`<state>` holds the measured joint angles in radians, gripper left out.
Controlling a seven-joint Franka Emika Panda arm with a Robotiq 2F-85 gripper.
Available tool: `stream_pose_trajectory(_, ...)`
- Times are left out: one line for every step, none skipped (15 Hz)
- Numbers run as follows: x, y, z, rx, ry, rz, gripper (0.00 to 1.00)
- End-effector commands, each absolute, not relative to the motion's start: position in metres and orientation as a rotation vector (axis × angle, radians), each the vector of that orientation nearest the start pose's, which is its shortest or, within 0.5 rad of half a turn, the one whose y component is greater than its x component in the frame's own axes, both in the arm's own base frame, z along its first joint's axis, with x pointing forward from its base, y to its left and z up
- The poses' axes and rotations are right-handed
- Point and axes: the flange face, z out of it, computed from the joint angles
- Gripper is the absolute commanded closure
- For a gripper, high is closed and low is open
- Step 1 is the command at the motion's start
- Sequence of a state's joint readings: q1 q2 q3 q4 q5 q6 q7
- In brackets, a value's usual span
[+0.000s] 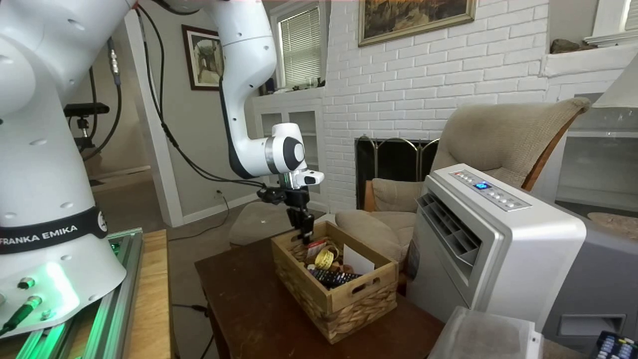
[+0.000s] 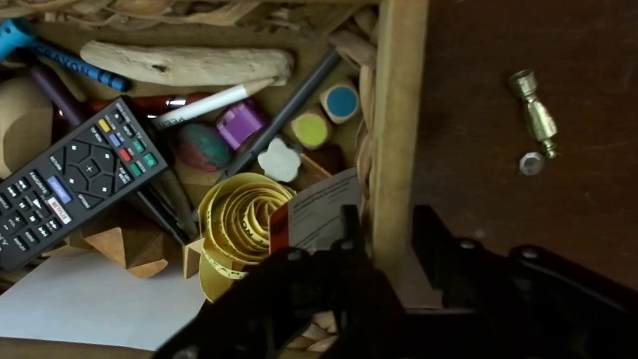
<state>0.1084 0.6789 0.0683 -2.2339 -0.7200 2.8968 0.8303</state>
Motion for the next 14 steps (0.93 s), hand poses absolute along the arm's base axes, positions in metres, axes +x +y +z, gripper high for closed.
stream_pose_trajectory(0.489,0.136,0.059,-3.25,-0.05,-0.073,0.97)
stream_pose_trajectory(0.488,0.135,0.059,-3.253,-0.06,-0.071,0.99)
stream_pose_trajectory(0.485,0.136,0.059,-3.251,-0.092,-0.051,1.0)
stream_pose_trajectory(0.484,0.138,0.059,-3.251,-0.111,-0.051,0.97)
stream_pose_trajectory(0.482,0.139,0.061,-3.253,-0.139,-0.05,0.96)
stream_pose_trajectory(0.48,0.141,0.061,-3.251,-0.168,-0.046,0.96)
stream_pose_trajectory(0.478,0.142,0.062,-3.248,-0.195,-0.043,0.96)
stream_pose_trajectory(0.477,0.144,0.063,-3.248,-0.218,-0.042,0.96)
stream_pose_trajectory(0.476,0.145,0.064,-3.247,-0.24,-0.042,0.96)
stream_pose_trajectory(0.475,0.145,0.065,-3.25,-0.262,-0.038,0.96)
stream_pose_trajectory(0.473,0.146,0.065,-3.243,-0.29,-0.033,0.96)
stream_pose_trajectory(0.471,0.146,0.067,-3.243,-0.323,-0.033,0.96)
stream_pose_trajectory(0.47,0.147,0.069,-3.24,-0.355,-0.028,0.96)
stream_pose_trajectory(0.467,0.147,0.07,-3.237,-0.408,-0.019,0.96)
